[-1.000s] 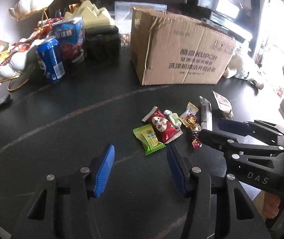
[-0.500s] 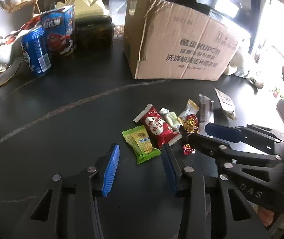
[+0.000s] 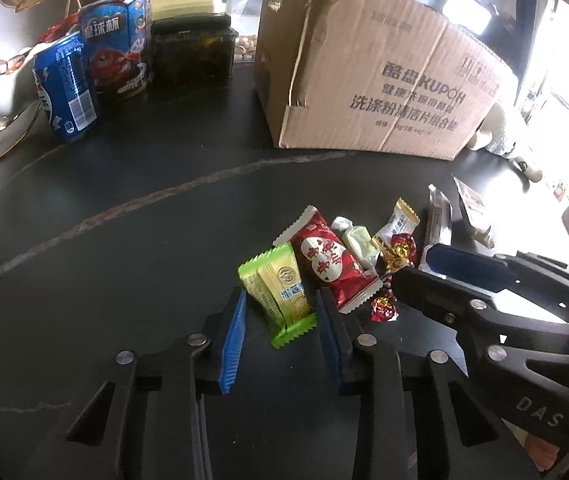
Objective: Organize snacks
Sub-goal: 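Grasp the green-yellow packet with left gripper while right grasps the gold-wrapped candy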
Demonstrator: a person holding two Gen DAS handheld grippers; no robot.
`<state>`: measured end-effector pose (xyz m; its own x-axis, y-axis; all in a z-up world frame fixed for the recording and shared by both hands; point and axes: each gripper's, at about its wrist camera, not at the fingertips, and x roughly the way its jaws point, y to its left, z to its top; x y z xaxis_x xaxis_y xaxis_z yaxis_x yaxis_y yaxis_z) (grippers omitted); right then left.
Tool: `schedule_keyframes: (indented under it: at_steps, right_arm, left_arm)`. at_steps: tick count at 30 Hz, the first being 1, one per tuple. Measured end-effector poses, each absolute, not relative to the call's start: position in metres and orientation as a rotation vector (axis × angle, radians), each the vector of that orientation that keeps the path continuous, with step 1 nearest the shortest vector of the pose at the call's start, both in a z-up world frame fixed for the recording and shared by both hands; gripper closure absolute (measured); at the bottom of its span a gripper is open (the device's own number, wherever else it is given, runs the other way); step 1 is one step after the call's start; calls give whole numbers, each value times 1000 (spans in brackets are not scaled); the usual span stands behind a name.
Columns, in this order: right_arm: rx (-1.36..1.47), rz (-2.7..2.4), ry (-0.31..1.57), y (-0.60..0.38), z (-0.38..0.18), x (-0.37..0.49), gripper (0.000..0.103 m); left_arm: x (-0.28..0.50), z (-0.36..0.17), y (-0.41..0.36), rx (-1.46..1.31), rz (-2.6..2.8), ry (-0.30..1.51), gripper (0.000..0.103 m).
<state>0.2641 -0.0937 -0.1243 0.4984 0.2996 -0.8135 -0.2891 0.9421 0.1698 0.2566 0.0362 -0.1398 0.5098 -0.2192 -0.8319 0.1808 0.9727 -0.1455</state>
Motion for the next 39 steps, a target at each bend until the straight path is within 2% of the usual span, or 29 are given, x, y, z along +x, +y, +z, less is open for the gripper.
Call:
schedule_keyframes:
  at_steps: [7, 18, 19, 20, 25, 39]
  right_arm:
    - [-26, 350, 994, -85, -126, 267, 67]
    - [-37, 329, 1039, -80, -138, 276, 67]
    - [-38, 327, 1040, -81, -139, 276, 69]
    - [-42, 328, 1043, -81, -140, 275, 76]
    - [-40, 314, 1033, -84, -138, 273, 76]
    - [15, 321, 904, -110, -86, 249, 76]
  left_arm:
    - [256, -142, 42, -62, -249, 998, 81]
    - [244, -131, 42, -68, -259, 945, 81]
    - [244, -131, 41, -68, -261, 946, 81]
    - [244, -131, 41, -67, -261, 945, 81]
    - [243, -128, 41, -71, -258, 945, 81]
    - [226, -71, 29, -46, -270, 853, 81]
